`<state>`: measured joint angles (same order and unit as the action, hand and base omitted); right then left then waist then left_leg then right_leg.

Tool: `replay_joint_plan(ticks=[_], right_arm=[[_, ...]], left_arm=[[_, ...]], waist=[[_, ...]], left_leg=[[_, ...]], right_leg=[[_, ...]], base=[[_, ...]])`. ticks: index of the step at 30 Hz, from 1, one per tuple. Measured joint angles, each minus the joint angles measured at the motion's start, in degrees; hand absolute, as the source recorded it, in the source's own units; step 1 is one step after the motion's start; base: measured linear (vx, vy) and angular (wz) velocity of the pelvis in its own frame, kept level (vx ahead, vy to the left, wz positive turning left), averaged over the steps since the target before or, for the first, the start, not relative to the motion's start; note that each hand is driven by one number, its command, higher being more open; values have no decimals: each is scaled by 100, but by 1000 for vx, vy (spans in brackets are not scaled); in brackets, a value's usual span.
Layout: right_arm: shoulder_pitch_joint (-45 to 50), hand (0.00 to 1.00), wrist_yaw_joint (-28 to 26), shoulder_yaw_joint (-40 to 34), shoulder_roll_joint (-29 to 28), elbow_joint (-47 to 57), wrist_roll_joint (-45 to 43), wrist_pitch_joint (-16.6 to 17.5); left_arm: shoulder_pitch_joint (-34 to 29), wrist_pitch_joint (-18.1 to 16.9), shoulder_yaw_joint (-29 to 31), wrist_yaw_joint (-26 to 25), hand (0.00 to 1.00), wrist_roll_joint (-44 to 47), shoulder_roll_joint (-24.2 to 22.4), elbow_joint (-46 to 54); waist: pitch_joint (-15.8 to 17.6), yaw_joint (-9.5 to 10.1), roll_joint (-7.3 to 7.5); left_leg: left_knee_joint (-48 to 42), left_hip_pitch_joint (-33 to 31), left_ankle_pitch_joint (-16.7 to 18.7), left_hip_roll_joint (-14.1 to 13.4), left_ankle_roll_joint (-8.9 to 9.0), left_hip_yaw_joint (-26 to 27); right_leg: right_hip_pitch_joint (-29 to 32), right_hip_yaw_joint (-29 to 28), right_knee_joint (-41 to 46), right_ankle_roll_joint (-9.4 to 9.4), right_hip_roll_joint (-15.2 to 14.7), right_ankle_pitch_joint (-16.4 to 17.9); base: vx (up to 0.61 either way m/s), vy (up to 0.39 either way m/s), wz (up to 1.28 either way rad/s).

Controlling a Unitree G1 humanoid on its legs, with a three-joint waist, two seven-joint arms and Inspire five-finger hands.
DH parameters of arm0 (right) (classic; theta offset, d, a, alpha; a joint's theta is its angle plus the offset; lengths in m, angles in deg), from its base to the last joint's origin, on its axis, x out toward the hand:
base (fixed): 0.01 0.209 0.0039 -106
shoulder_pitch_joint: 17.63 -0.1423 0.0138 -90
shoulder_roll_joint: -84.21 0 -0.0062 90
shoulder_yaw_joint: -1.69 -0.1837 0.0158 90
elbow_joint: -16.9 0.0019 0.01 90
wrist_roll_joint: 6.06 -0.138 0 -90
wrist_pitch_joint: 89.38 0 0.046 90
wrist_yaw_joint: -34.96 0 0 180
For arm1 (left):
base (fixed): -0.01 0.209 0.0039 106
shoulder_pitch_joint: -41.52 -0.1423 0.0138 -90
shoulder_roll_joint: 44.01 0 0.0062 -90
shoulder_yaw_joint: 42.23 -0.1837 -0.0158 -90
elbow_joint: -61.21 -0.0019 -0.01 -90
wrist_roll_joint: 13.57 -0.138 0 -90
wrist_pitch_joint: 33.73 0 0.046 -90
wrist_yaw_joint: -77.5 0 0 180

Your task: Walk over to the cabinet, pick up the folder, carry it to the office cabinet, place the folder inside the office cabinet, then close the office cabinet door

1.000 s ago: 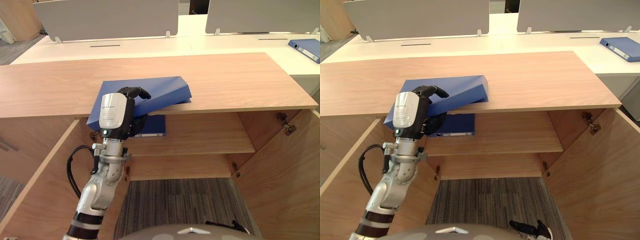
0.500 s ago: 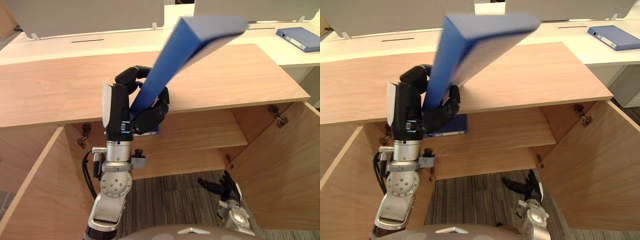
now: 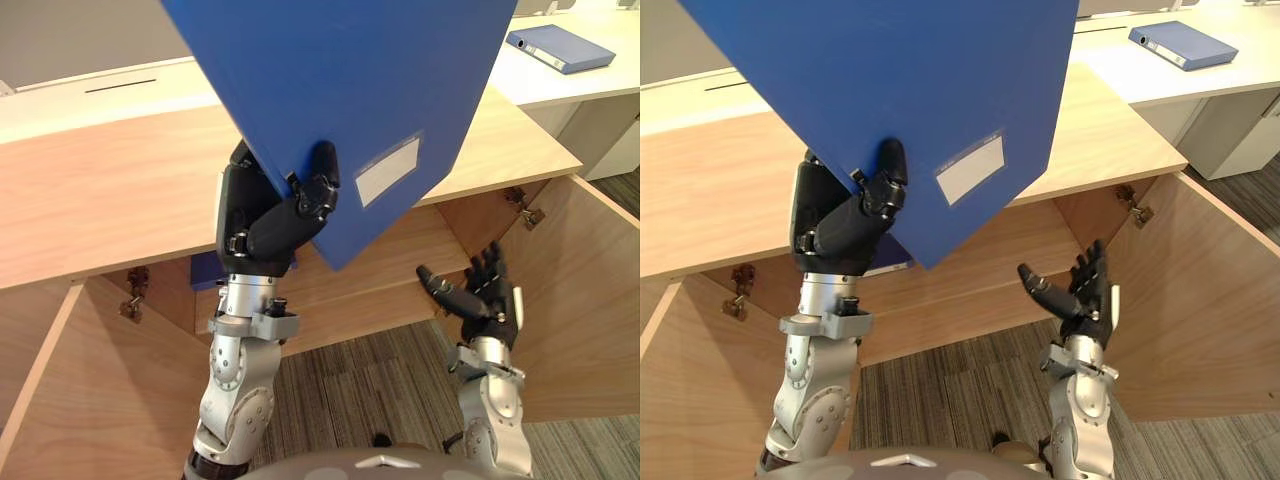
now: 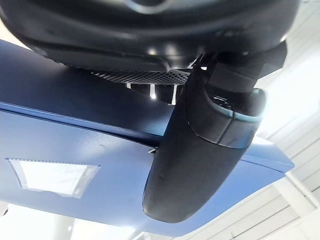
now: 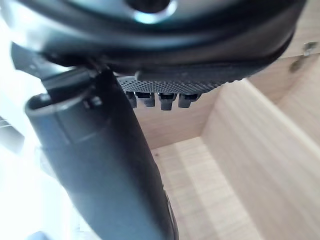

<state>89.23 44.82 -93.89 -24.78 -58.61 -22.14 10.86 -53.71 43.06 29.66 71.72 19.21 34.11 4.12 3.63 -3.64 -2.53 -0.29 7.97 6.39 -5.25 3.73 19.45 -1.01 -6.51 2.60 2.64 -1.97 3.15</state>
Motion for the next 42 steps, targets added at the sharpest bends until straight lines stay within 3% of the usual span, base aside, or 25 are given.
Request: replay_joint_plan(ticks=[9, 24, 34, 39, 40, 42], right_arm=[[-645, 100, 3, -47, 612, 1143, 27, 268], [-950, 100, -759, -252, 1874, 1214, 1, 289], [-1277, 100, -1553, -133, 2821, 3, -350, 275], [-1374, 100, -1985, 171, 3349, -746, -828, 101], [-1375, 0, -2023, 238, 3440, -803, -905, 95], [-1452, 0, -2202, 300, 3607, -861, -936, 97]], left_arm=[[-150, 14, 58, 492, 0, 673, 45, -73], [-291, 259, 237, 1418, 0, 1059, 699, -675], [54, 515, 544, 2056, 0, 1659, 1238, -1626], [304, 704, 543, 2316, 0, 1741, 1546, -2028], [332, 711, 538, 2361, 0, 1741, 1589, -2076], [437, 745, 525, 2458, 0, 1740, 1697, -2228]], waist=[[-54, 7, -83], [-153, 4, -205], [-257, 7, -152], [-262, -3, -145], [-262, -3, -144], [-265, -27, -139]], left_leg=[[-1, 21, 1, -27, 0, 7], [-6, -70, -9, -24, -4, -232], [6, -100, -55, -9, -9, -318], [42, -151, -109, 33, -36, -365], [52, -158, -117, 40, -37, -374], [106, -173, -164, 68, -55, -422]], right_leg=[[-6, -15, 16, 34, 8, -18], [-29, 186, 13, 61, -26, -35], [-37, 280, 7, 81, -53, -47], [-9, 313, -22, 122, -90, -79], [-5, 321, -23, 125, -92, -80], [8, 355, -35, 152, -96, -102]], base=[[-38, -14, -1], [-33, -12, 7], [-28, -12, 5], [-38, -4, 4], [-44, -7, 9], [-41, -7, 9]])
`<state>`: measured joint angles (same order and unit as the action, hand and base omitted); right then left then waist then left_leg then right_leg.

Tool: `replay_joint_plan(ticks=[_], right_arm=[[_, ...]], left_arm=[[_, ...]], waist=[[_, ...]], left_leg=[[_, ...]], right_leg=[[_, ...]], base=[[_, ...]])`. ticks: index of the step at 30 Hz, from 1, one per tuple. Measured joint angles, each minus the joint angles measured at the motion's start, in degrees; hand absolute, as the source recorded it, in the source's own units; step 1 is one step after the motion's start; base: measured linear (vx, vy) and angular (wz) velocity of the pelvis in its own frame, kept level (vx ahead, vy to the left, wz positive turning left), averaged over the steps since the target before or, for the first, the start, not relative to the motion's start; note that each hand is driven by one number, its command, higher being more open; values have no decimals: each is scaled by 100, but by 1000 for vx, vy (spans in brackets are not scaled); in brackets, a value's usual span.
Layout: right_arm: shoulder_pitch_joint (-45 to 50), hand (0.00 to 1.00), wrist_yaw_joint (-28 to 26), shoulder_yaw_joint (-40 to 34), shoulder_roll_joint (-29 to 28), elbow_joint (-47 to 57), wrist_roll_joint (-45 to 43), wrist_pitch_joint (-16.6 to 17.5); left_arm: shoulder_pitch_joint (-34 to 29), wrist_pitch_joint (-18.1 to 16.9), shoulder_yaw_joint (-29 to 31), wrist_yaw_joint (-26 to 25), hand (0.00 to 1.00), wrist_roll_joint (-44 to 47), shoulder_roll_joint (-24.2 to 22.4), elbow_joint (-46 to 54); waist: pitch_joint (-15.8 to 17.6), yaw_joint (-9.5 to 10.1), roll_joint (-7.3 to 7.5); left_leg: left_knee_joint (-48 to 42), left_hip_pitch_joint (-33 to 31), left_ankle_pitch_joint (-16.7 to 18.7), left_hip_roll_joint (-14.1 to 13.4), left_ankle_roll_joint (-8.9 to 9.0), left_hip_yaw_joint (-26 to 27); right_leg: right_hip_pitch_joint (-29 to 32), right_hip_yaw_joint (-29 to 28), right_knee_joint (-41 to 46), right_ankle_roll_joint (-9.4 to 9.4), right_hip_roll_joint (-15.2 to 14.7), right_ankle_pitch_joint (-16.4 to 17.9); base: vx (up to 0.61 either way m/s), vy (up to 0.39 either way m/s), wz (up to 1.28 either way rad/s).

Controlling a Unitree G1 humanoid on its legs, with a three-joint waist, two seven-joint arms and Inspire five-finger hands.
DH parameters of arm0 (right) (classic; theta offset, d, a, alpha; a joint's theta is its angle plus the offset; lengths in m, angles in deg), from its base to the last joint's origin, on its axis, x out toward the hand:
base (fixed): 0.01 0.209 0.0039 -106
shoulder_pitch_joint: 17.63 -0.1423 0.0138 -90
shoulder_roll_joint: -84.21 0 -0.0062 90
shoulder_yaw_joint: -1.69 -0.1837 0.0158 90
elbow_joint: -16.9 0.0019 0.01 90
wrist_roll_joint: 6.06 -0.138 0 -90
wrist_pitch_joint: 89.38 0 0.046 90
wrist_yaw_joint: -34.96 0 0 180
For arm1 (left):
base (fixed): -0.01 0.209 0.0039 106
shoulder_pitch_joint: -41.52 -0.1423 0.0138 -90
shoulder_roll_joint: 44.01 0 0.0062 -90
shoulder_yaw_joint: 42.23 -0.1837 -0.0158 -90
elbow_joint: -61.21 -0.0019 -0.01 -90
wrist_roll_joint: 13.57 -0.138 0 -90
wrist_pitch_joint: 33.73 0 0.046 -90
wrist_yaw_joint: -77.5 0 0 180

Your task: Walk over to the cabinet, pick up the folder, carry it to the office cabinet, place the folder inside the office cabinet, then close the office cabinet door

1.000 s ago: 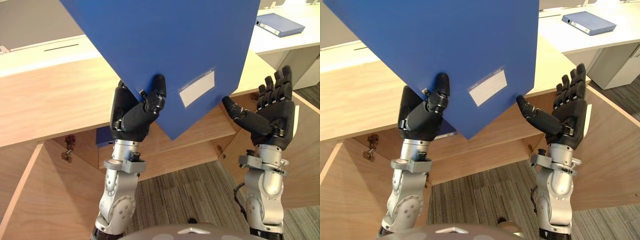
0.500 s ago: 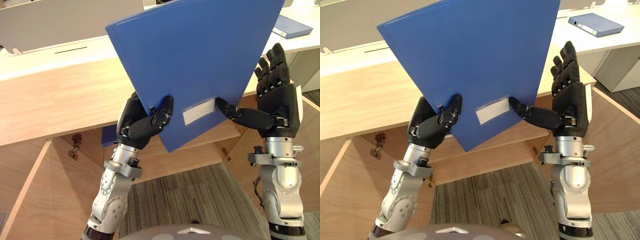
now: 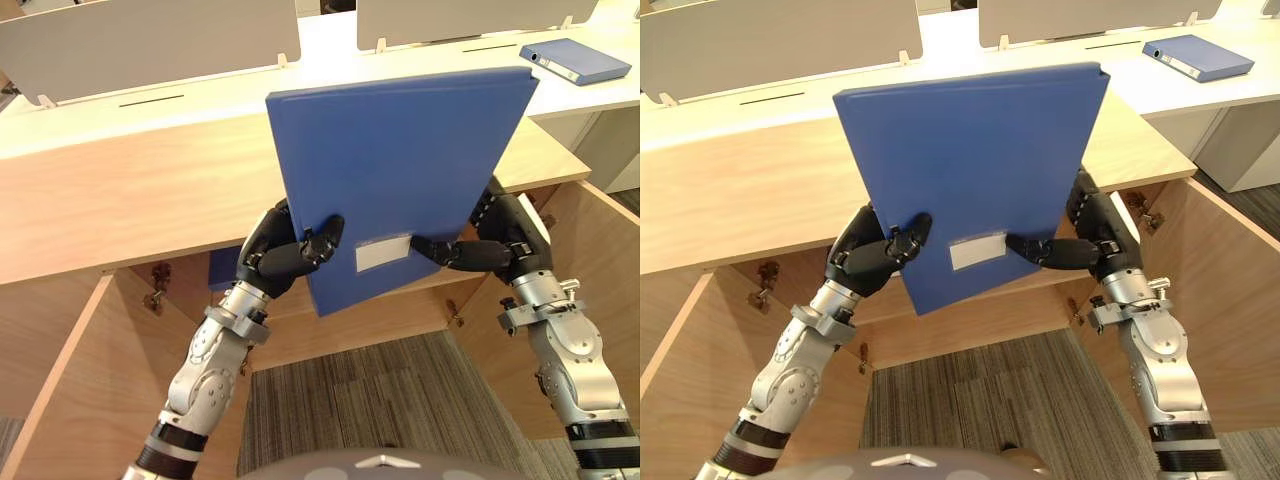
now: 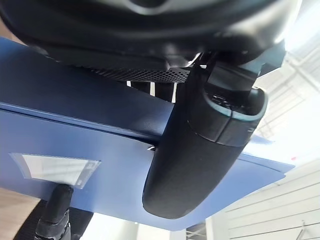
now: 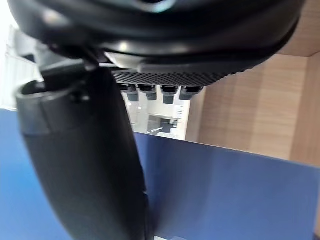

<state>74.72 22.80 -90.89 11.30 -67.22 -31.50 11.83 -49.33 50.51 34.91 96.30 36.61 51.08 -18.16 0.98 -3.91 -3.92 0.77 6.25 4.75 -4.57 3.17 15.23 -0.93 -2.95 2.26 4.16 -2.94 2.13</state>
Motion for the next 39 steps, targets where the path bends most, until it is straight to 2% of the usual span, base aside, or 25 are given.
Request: replay_joint_plan(ticks=[5, 7, 12, 17, 21, 22, 26, 28, 29, 31, 35, 39], right_arm=[[-250, 0, -386, 418, 456, -200, -185, -23], [-280, 0, -426, 636, 503, -340, -228, -143], [-280, 0, -570, 788, 483, -546, -208, -296], [-281, 0, -543, 770, 130, -527, -153, -336], [-280, 0, -462, 536, -438, -426, 82, -339], [-277, 0, -437, 484, -528, -374, 96, -340], [-234, 0, -272, 171, -1158, 186, 339, -341], [-108, 0, -204, 115, -1482, 729, 397, -324], [-83, 0, -194, 115, -1559, 841, 419, -302], [-50, 0, -84, 114, -1958, 1176, 517, -123], [-14, 0, 258, -84, -2456, 1484, 519, 96], [151, 0, 590, -536, -2756, 1601, 512, 241]], left_arm=[[213, 8, -38, 40, 0, -14, 117, -163], [242, 6, -36, 43, 0, -27, 307, -256], [242, 5, 44, 9, 0, -126, 327, -476], [242, -68, 178, -15, 0, -340, 197, -528], [231, -182, 442, -138, 0, -708, -149, -486], [227, -198, 499, -180, 100, -809, -257, -436], [113, -433, 820, -549, 100, -1336, -803, 91], [-55, -708, 1038, -896, 100, -1638, -1290, 623], [-88, -780, 1060, -975, 100, -1706, -1389, 726], [-192, -933, 1136, -1208, 100, -1888, -1686, 909], [-630, -1022, 1208, -1494, 100, -2207, -1846, 1032], [-1146, -1045, 1660, -1869, 100, -2395, -2193, 1057]], waist=[[-53, -18, 92], [-64, -17, 113], [-62, 17, 115], [-65, 19, 142], [-65, 31, 148], [-61, 38, 154], [-42, 41, 182], [-42, 45, 182], [-42, 47, 182], [-42, 73, 184], [-19, 82, 231], [-23, 132, 250]], left_leg=[[0, -61, -29, 39, -21, -1], [5, -93, -50, 59, -39, -14], [161, -117, -176, 133, -93, -33], [212, -104, -230, 172, -120, -55], [227, -111, -259, 200, -134, -89], [227, -113, -261, 201, -135, -100], [224, -127, -271, 198, -136, -146], [224, -114, -271, 193, -136, -166], [224, -103, -271, 192, -136, -172], [226, -40, -270, 187, -136, -213], [233, -41, -268, 202, -140, -330], [366, -28, -340, 229, -158, -373]], right_leg=[[21, -6, -85, 38, -39, -73], [24, 0, -138, 47, -61, -116], [90, 15, -188, 77, -118, -190], [90, 28, -188, 88, -143, -219], [88, 54, -188, 90, -167, -228], [87, 62, -188, 90, -169, -232], [78, 93, -189, 87, -168, -237], [49, 115, -193, 87, -168, -237], [28, 122, -195, 87, -168, -237], [-58, 156, -201, 87, -171, -237], [-149, 252, -221, 92, -197, -231], [-148, 298, -264, 93, -212, -225]], base=[[-40, 9, 1], [-40, 6, 3], [-41, 13, 3], [-42, 5, 2], [-48, -5, 4], [-40, -8, 5], [-23, -13, 5], [4, -12, 5], [9, -13, 8], [-6, -11, 10], [-37, -6, 12], [-34, -4, 7]])
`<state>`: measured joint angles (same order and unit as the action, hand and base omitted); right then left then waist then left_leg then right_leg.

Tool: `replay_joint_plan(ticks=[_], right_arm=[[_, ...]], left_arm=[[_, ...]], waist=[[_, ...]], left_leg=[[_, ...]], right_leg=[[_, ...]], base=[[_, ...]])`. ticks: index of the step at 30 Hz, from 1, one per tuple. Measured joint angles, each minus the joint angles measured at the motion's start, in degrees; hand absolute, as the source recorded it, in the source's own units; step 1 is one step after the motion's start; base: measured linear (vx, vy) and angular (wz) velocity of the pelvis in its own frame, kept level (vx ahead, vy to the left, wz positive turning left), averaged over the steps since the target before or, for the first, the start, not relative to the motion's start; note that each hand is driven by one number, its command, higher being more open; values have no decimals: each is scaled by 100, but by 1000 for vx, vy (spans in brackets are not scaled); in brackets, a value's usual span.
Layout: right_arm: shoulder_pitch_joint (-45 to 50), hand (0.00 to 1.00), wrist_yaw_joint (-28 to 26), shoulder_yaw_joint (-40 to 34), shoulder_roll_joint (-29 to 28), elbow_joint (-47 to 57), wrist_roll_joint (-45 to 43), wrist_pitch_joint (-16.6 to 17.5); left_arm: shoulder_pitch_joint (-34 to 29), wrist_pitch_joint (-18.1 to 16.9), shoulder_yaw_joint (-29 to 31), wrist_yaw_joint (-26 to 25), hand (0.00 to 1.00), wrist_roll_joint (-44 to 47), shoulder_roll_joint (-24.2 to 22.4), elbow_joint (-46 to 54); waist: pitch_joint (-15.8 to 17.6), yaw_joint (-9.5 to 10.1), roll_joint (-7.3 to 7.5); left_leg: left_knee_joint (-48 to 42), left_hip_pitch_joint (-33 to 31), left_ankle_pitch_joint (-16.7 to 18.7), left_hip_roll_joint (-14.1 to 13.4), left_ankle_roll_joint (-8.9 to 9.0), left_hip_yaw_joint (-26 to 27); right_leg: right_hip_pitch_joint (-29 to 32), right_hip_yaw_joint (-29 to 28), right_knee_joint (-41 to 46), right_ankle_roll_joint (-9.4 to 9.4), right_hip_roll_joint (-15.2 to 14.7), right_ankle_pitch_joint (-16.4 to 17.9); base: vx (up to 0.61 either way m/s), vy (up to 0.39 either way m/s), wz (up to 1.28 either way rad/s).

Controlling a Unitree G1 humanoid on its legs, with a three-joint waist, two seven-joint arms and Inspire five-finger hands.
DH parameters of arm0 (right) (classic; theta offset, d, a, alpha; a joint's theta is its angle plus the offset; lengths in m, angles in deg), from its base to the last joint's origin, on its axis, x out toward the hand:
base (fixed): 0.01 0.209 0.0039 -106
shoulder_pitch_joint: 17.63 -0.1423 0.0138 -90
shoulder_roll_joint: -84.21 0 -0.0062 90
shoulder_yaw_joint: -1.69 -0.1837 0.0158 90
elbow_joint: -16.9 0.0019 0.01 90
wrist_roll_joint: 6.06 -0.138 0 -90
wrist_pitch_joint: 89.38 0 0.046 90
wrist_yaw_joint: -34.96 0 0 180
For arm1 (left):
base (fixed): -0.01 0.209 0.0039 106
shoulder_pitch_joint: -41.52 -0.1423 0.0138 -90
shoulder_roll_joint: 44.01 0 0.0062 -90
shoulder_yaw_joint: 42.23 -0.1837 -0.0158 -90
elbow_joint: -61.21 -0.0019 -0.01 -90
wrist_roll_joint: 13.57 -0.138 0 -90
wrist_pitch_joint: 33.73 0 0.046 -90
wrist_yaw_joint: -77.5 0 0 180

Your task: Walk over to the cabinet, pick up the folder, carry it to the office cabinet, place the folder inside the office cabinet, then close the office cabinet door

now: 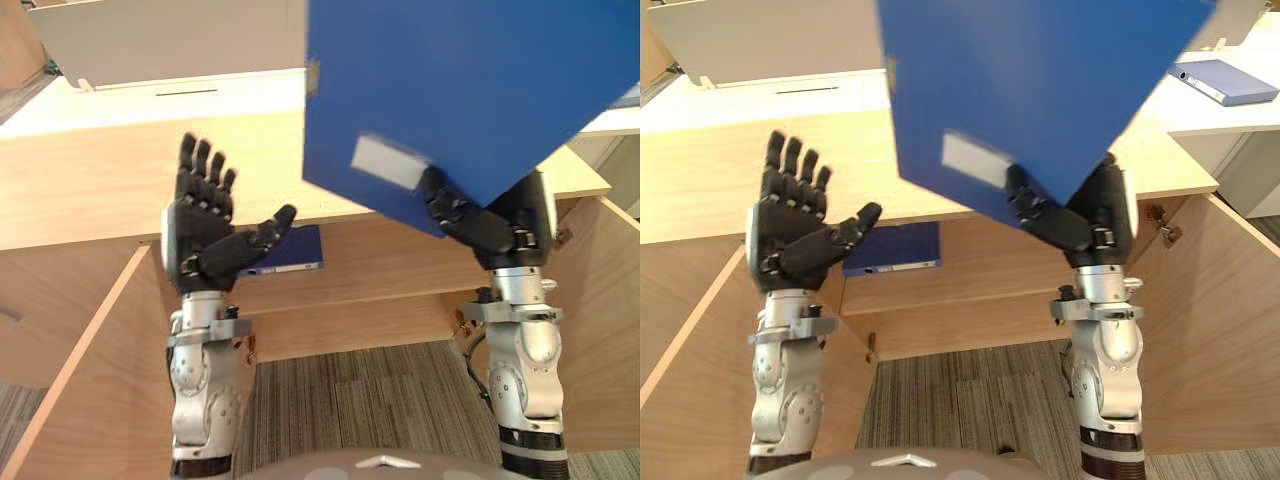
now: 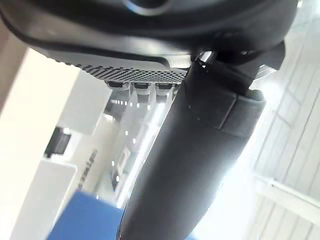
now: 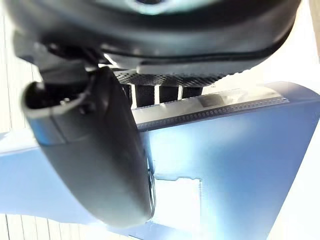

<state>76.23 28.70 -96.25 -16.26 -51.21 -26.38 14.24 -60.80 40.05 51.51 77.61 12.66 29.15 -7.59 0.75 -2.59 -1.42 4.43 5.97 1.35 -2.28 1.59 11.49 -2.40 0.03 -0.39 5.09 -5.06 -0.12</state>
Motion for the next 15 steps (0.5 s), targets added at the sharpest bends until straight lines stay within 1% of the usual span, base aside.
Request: replay_joint_plan(ticks=[4, 11, 15], right_arm=[[259, 0, 102, -181, -97, 0, 3, 23], [357, 0, 123, -120, -96, 0, 14, 20], [390, 0, 117, 37, -96, 0, 40, 14]], left_arm=[[-171, -3, 240, -243, 100, -185, -196, 0], [-504, 4, 230, -246, 100, -691, -221, -62], [-541, 72, 227, -276, 100, -994, -232, -581]], waist=[[6, 6, 7], [27, 85, 39], [44, 102, 67]], left_leg=[[50, -2, -51, -4, 12, -89], [51, -3, -51, -6, 13, -162], [55, -20, -72, 4, 14, -269]], right_leg=[[-32, 96, -32, -1, 3, 0], [-76, 168, -57, -2, -7, 2], [-104, 276, -56, -2, -19, 12]], base=[[-7, -16, 11], [-7, -11, 6], [-19, -13, 12]])
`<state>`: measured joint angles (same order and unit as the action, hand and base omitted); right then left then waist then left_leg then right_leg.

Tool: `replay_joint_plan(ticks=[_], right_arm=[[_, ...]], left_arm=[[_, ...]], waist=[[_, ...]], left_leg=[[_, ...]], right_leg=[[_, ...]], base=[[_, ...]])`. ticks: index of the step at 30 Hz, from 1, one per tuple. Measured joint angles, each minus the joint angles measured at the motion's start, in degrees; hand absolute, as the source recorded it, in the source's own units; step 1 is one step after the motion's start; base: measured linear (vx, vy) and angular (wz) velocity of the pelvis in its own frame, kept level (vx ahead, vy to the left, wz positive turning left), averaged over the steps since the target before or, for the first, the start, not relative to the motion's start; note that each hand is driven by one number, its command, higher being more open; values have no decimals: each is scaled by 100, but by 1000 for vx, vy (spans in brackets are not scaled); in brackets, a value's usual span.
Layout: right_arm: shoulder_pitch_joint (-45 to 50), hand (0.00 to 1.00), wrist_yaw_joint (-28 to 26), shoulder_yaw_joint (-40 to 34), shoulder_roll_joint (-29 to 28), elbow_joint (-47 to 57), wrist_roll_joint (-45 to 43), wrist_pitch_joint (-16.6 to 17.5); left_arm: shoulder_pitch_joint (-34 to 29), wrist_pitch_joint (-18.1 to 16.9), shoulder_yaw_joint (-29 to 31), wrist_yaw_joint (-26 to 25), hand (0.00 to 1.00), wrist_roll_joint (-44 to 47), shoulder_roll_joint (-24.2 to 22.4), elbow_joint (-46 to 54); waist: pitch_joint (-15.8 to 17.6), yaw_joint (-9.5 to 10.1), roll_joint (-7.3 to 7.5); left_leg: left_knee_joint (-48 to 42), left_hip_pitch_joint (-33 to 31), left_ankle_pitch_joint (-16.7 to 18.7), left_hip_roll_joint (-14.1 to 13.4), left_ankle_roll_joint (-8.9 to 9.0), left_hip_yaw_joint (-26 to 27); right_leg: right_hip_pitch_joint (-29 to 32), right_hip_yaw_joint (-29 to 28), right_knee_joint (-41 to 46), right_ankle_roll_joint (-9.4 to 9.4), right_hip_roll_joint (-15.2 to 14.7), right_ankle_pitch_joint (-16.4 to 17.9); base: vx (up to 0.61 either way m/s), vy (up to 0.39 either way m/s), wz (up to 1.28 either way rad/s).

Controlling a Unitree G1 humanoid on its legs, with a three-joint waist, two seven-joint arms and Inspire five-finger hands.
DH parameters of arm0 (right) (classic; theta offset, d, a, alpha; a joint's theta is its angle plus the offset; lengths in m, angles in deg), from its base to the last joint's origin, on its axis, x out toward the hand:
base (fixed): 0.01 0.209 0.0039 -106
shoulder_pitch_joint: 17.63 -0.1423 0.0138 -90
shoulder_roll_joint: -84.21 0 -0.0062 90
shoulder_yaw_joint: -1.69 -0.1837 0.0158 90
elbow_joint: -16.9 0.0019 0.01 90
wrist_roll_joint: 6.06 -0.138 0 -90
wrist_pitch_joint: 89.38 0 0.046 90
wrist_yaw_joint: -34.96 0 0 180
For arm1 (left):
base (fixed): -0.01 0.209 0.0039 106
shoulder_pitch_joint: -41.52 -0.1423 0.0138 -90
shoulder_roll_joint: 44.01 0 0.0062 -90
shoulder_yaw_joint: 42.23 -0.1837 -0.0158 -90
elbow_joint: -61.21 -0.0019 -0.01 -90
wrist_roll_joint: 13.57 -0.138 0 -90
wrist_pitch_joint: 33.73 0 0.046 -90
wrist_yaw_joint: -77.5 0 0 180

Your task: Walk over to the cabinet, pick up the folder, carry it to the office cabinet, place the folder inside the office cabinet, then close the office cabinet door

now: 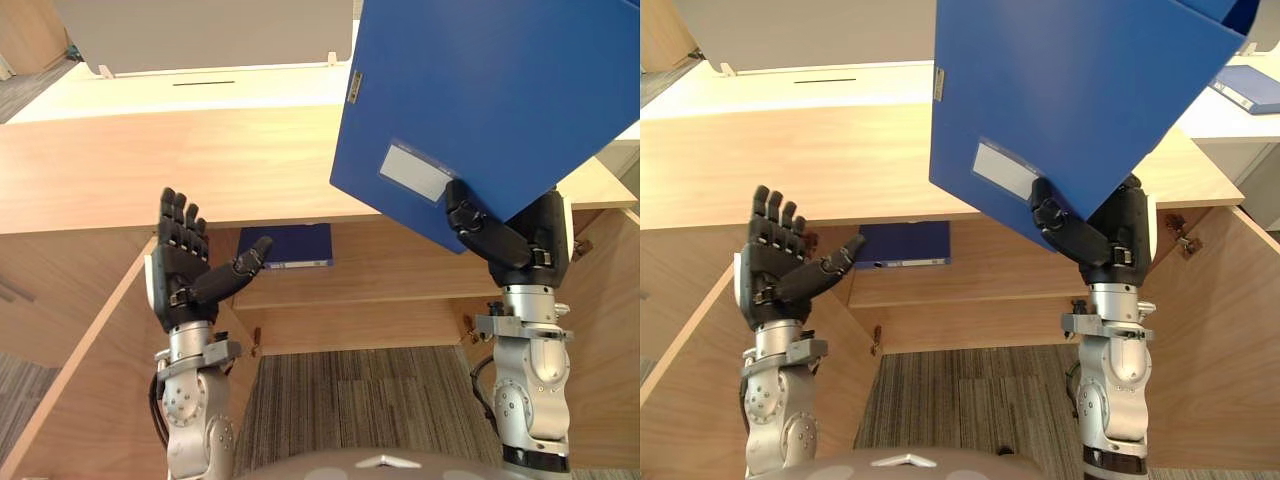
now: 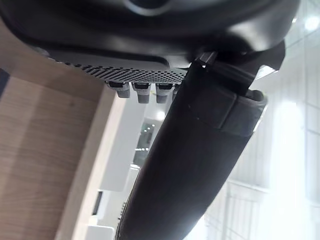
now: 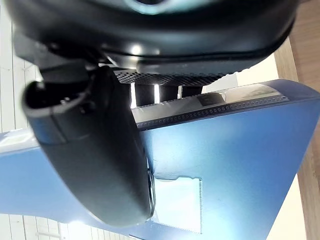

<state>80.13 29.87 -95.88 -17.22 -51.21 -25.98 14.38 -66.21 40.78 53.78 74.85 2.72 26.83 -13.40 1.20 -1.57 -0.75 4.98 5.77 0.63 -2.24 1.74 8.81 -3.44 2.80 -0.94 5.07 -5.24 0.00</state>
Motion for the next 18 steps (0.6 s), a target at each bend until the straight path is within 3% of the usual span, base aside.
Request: replay_joint_plan(ticks=[18], right_arm=[[208, 0, -147, 733, 272, -144, 144, -144]], left_arm=[[-222, 259, 8, -313, 100, -636, -16, -1875]], waist=[[44, 119, 84]], left_leg=[[2, 19, -17, 14, 17, -174]], right_leg=[[-81, 187, 7, -14, -23, 91]], base=[[-6, -7, 5]])
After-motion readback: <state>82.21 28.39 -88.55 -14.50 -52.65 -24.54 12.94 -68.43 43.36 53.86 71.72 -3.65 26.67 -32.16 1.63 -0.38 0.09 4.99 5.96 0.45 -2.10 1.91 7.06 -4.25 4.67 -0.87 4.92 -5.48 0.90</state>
